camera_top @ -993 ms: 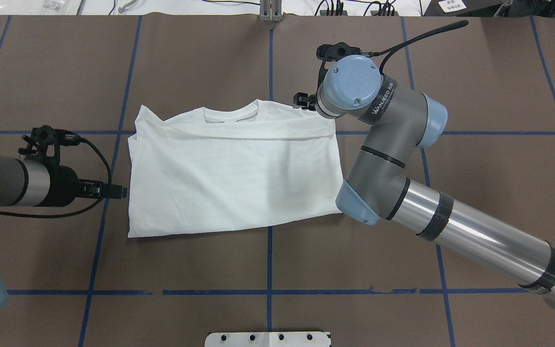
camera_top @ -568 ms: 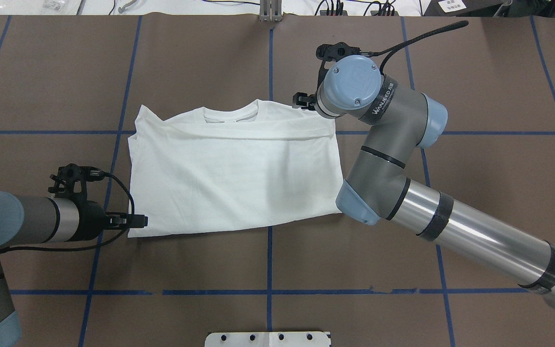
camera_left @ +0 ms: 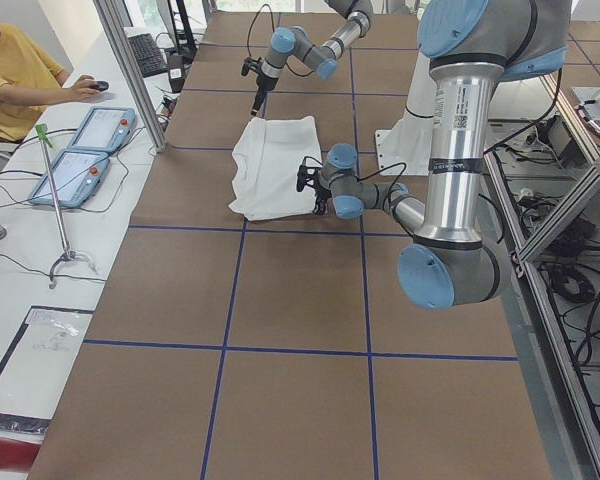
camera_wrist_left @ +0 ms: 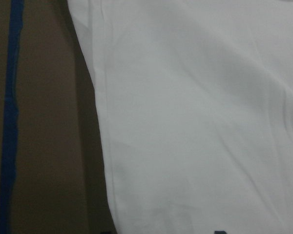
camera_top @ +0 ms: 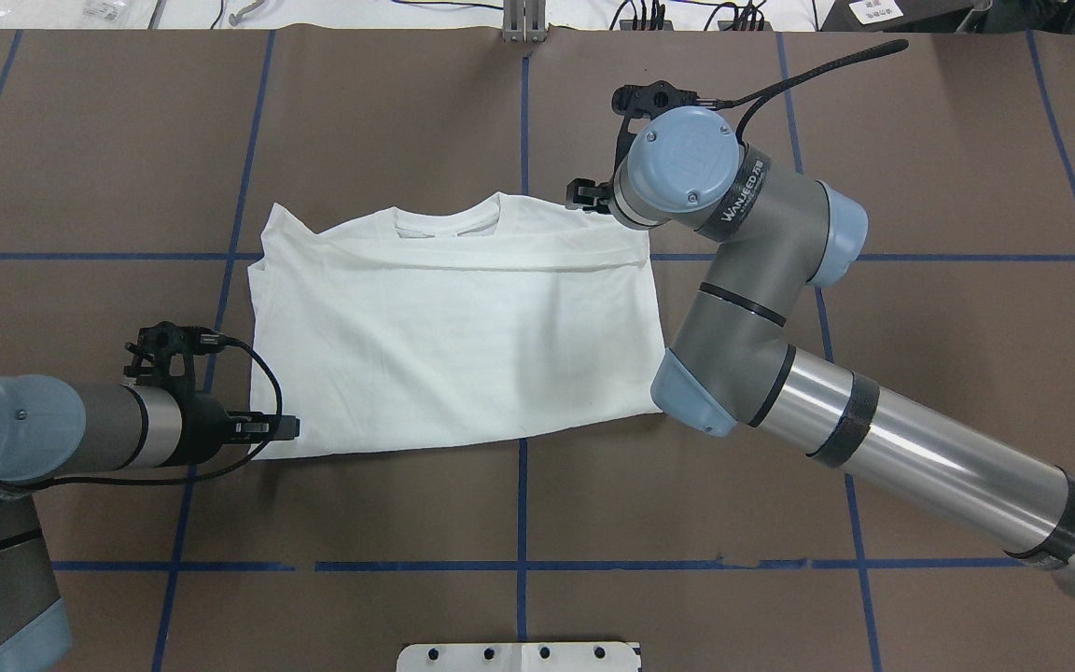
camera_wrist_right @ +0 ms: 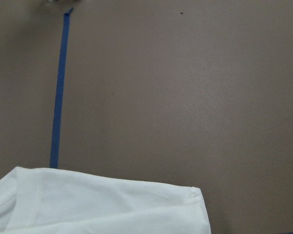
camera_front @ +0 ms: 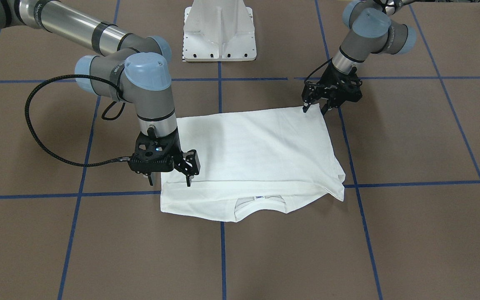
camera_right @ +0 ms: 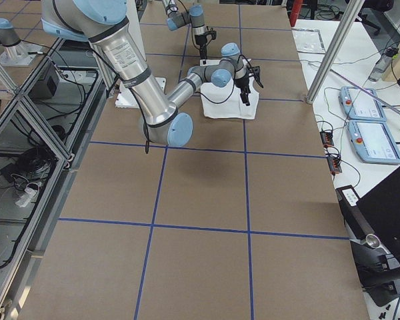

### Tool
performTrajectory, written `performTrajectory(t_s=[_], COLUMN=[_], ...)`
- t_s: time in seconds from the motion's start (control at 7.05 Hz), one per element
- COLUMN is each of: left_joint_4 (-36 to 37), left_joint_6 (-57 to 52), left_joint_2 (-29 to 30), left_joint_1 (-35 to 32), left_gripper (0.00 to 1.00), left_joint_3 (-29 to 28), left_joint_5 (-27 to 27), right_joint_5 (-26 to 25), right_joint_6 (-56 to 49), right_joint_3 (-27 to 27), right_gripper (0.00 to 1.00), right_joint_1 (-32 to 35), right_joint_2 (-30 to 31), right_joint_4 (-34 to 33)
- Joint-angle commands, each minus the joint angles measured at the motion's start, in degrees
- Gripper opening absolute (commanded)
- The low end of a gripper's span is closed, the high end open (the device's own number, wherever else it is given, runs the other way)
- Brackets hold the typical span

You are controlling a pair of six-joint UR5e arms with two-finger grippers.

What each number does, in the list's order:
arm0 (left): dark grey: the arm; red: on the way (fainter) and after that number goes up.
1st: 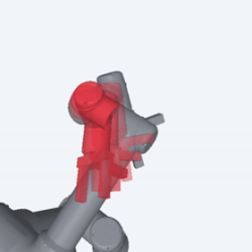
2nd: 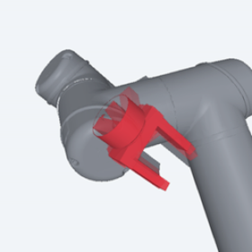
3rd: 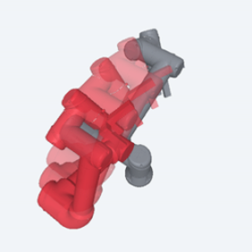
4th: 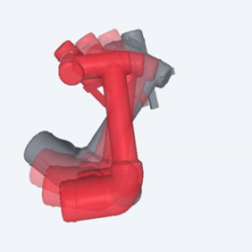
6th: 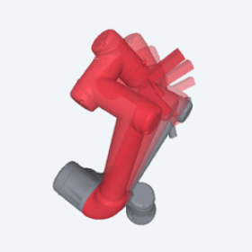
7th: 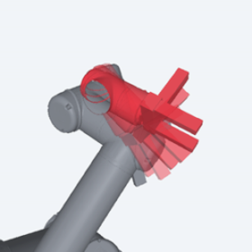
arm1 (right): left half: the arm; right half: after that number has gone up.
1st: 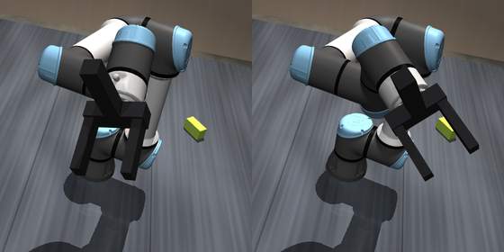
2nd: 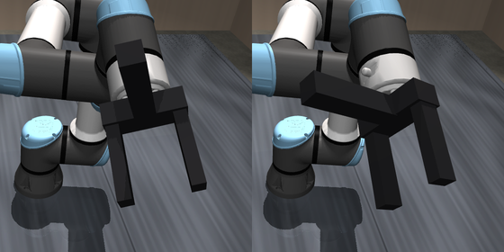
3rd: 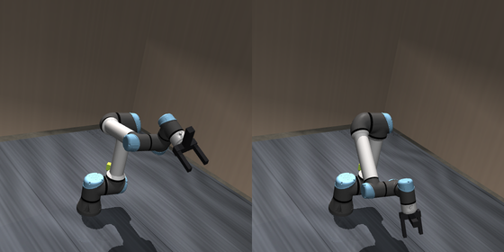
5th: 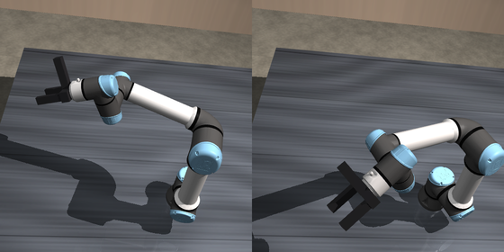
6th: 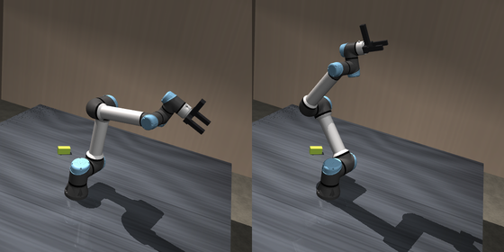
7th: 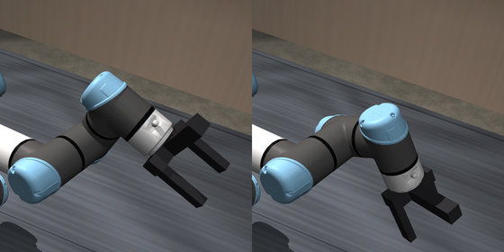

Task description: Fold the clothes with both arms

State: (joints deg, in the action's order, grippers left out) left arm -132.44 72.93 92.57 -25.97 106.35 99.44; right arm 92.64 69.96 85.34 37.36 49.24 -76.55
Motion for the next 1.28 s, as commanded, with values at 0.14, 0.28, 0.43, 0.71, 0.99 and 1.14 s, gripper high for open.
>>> performTrajectory(t_s=[0.14,0.28,0.43,0.71,0.99,1.14], left_joint_4=[0.08,0.17,0.17,0.43,0.87,1.31], left_joint_6=[-0.60,-1.30,-6.87,-20.13,-28.86,-33.86], left_joint_2=[-0.64,-1.86,-4.83,-5.83,1.15,8.86], left_joint_1=[-0.05,-0.13,-0.83,-9.04,-19.77,-24.52], left_gripper=[0.00,0.00,0.00,0.00,0.00,0.00], left_joint_3=[0.78,1.66,3.75,3.25,-5.39,-14.24], left_joint_5=[-0.12,0.14,0.66,0.67,0.76,0.76], right_joint_5=[0.00,0.00,0.00,0.00,0.00,0.09], right_joint_6=[-0.09,-0.09,-0.09,0.00,0.09,0.09], right_joint_3=[0.01,0.01,0.01,0.01,0.01,0.01], right_gripper=[1.00,1.00,1.00,1.00,1.00,1.00], right_joint_1=[0.00,0.00,0.00,0.00,0.00,0.00], right_joint_2=[0.06,0.15,0.15,0.24,0.06,0.06], right_joint_4=[0.00,0.00,0.00,0.00,0.09,0.09])
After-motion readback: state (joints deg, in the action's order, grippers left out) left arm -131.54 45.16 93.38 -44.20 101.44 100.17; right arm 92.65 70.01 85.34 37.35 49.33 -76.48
